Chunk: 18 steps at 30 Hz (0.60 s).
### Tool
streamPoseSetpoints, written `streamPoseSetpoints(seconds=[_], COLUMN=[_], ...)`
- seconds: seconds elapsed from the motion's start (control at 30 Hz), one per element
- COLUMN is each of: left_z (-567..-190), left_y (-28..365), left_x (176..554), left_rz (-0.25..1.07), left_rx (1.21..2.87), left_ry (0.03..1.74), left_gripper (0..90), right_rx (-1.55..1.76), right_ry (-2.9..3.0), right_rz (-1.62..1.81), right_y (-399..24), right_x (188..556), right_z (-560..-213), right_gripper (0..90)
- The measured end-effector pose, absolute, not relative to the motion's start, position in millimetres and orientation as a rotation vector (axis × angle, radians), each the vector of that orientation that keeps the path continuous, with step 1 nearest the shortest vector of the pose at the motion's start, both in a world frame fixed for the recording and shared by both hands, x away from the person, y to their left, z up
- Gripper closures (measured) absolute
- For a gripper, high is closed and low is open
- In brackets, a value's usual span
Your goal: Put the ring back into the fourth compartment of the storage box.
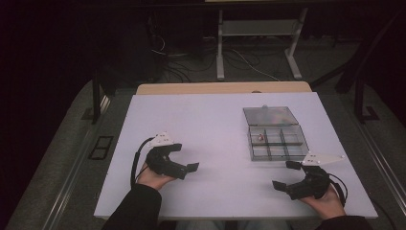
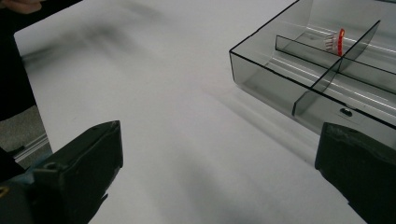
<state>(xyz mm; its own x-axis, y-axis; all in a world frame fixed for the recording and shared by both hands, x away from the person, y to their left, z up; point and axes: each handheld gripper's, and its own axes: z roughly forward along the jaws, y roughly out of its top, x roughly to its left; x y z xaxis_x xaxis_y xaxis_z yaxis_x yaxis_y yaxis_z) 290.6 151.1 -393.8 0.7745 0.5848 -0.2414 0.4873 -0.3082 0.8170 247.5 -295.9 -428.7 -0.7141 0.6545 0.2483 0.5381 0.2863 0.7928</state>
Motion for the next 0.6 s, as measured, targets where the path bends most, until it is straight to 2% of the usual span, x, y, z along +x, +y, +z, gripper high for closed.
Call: streamPoseSetpoints(seconds=[0.6], left_z=[-431.7], left_y=[179.9], left_x=[268.4], left_rz=[0.119], left_rx=[1.903], left_ry=[0.902], left_gripper=[0.0], right_rx=[1.132], right_ry=[2.418], right_rz=[1.403], right_y=[-295.3], right_x=[247.7], right_z=[-429.3], right_gripper=[0.3])
